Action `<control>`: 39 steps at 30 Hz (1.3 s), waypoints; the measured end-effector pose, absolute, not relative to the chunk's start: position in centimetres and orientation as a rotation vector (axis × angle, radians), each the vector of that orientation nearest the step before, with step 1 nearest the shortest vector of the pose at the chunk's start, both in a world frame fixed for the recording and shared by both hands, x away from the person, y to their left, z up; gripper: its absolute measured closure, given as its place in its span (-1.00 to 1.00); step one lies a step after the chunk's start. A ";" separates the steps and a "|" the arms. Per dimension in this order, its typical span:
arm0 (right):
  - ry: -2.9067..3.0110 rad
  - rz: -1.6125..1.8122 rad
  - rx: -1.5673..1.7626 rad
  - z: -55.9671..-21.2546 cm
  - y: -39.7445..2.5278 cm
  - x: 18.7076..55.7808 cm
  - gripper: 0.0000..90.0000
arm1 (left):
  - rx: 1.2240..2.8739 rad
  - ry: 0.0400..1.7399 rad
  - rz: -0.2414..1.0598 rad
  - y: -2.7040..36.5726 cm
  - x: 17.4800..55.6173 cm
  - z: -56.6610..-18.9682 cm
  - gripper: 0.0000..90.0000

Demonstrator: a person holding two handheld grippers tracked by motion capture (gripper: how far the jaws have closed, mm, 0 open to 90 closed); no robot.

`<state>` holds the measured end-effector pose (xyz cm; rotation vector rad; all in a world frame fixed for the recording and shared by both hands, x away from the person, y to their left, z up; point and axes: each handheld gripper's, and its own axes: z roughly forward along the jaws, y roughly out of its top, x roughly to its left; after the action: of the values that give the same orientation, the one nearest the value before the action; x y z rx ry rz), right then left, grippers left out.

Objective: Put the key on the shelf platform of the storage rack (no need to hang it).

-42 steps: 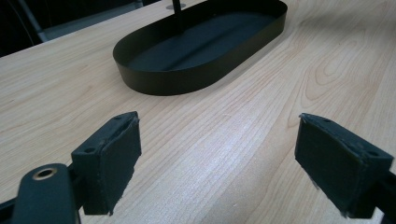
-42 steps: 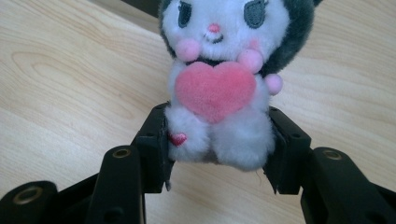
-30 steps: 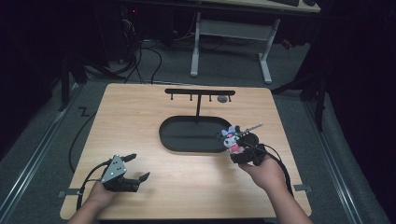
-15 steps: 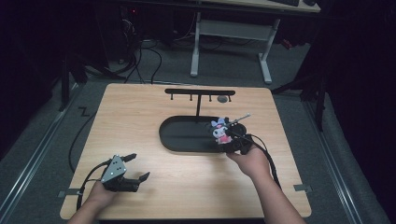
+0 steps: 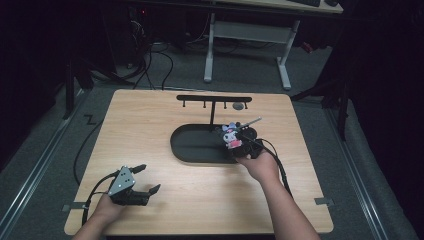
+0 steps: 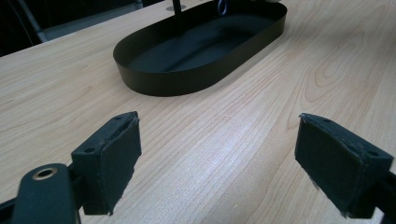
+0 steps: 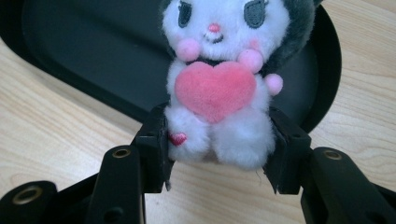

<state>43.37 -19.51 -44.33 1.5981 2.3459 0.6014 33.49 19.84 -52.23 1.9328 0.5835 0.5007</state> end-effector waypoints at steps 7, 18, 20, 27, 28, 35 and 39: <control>2.341 0.609 1.617 -45.1 -19.1 44.4 0.11 | 1.933 0.584 0.499 19.8 33.5 -52.2 -0.66; 2.343 0.636 1.631 -45.8 -18.4 45.4 0.10 | 1.933 0.584 0.497 19.9 33.5 -52.2 -0.66; 2.351 0.614 1.633 -46.2 -18.4 45.4 0.10 | 1.933 0.585 0.496 19.9 33.5 -52.2 -0.66; 2.389 0.570 1.639 -46.6 -18.3 45.0 0.09 | 1.933 0.583 0.497 19.9 33.5 -52.2 -0.66; 2.382 0.579 1.653 -46.7 -18.4 45.0 0.09 | 1.932 0.583 0.496 19.9 33.5 -52.2 -0.66; 2.384 0.562 1.688 -47.1 -19.1 45.0 0.08 | 1.931 0.584 0.495 19.9 33.5 -52.2 -0.66; 2.393 0.567 1.686 -47.5 -18.6 45.3 0.07 | 1.931 0.584 0.496 19.9 33.5 -52.2 -0.66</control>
<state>45.29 -18.59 -47.53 1.6864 2.3934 0.5669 33.53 19.86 -52.22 1.9308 0.5838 0.4957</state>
